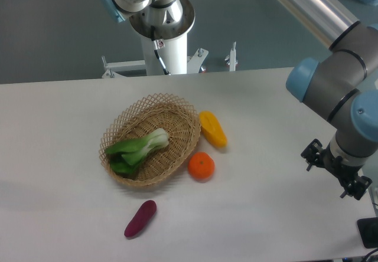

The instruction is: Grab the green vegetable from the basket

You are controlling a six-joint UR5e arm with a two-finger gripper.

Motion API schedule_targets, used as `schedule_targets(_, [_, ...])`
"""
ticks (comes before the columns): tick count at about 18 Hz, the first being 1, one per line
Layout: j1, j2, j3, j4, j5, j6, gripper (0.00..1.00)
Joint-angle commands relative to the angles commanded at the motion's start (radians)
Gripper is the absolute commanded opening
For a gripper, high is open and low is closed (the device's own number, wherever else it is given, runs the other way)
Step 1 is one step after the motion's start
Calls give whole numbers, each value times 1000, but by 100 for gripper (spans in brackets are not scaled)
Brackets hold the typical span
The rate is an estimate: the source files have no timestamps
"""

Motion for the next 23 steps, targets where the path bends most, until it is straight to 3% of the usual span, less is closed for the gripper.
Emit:
schedule_targets(6, [-6,38,-67,31,-61,-69,100])
schedule_targets(13, [-84,89,-169,44,-60,-152,100])
schedule_targets(23, [-189,274,-442,44,-61,-152,100])
